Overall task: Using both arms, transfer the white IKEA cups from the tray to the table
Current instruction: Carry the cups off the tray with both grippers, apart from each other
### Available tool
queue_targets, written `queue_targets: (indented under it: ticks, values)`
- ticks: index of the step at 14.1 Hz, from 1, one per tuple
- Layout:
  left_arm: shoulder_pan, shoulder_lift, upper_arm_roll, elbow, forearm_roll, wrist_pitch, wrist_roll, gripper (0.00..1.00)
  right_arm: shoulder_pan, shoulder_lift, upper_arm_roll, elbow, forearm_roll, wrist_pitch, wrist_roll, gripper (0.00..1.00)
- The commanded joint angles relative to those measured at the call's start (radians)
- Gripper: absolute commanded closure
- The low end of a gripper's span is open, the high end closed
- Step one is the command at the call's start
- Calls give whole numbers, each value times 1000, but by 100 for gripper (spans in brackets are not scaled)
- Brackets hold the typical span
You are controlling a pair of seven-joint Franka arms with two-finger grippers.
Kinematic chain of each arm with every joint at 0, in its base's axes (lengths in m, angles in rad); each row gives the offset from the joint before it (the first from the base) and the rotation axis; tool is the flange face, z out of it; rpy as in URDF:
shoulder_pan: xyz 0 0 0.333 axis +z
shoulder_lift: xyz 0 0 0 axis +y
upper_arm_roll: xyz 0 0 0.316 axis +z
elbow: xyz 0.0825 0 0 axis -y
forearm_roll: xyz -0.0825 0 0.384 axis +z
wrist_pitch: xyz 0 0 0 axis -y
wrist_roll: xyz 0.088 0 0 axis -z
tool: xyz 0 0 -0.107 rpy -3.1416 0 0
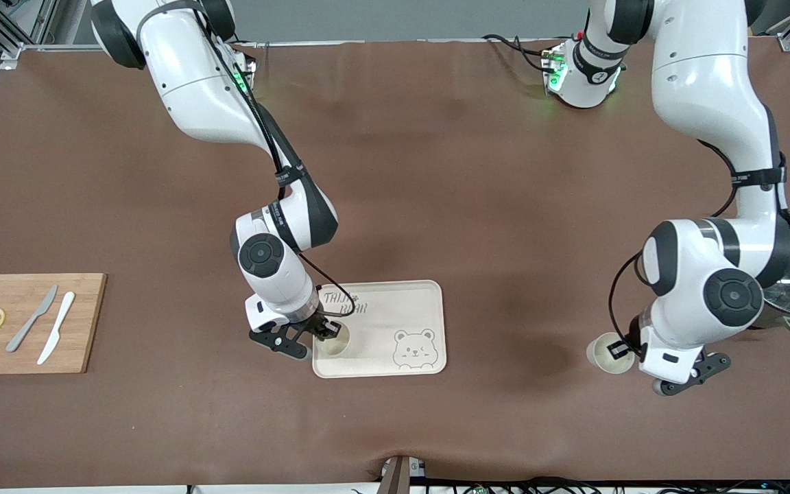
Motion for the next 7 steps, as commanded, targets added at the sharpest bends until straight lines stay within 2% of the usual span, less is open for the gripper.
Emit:
queue_targets:
  ticks: [1, 4, 7]
  values:
    - [41, 12, -11, -2, 6, 7, 60, 100, -12, -22, 1, 56, 13, -111, -7, 100]
    - [84, 46, -16, 0, -23, 49, 97, 100, -45, -69, -9, 83, 14, -230, -99, 100]
    - [91, 80, -17, -2, -58, 121, 122, 100, -139, -148, -1, 77, 17, -314, -290, 100]
